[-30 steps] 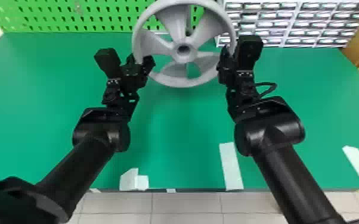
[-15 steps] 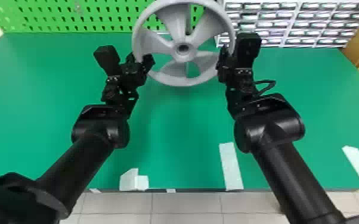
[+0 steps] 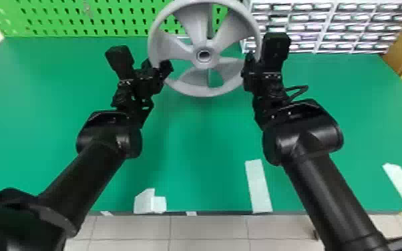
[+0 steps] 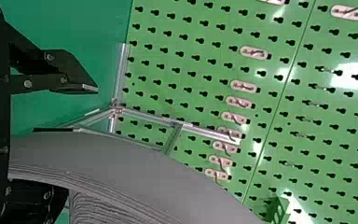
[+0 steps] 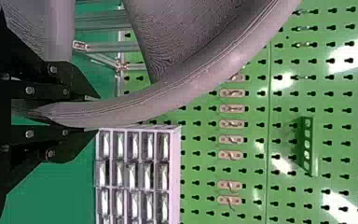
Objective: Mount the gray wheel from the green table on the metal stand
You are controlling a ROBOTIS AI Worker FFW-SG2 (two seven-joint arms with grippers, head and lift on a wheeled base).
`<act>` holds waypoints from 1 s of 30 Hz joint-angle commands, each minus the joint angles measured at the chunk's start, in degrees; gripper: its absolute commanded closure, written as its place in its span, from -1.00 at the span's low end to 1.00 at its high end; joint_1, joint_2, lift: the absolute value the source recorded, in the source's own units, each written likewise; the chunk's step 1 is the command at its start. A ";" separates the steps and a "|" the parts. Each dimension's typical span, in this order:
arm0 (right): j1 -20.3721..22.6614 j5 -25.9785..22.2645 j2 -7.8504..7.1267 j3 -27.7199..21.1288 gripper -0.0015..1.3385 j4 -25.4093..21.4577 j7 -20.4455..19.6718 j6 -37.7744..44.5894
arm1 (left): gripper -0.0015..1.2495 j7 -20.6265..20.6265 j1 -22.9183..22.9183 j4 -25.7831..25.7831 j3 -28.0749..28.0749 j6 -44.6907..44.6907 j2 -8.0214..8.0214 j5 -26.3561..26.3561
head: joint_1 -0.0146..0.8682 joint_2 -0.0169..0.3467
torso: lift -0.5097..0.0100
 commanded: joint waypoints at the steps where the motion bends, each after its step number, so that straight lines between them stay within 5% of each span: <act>1: -0.31 0.05 0.05 -0.55 0.69 -1.01 0.50 3.14 | 0.34 -0.05 -0.19 -0.86 0.87 2.91 0.01 -0.35 | 1.00 -0.62 | 0.60; 18: -2.41 0.22 0.05 -1.61 0.69 -2.59 2.44 11.32 | 0.34 0.66 -0.72 -3.59 3.50 7.84 -0.08 -3.61 | 1.00 -0.62 | 0.60; 30: -4.17 0.84 0.05 -1.78 0.69 0.31 2.44 10.53 | 0.33 1.62 -1.07 -3.15 4.91 8.10 -0.43 -5.01 | 1.00 -0.62 | 0.60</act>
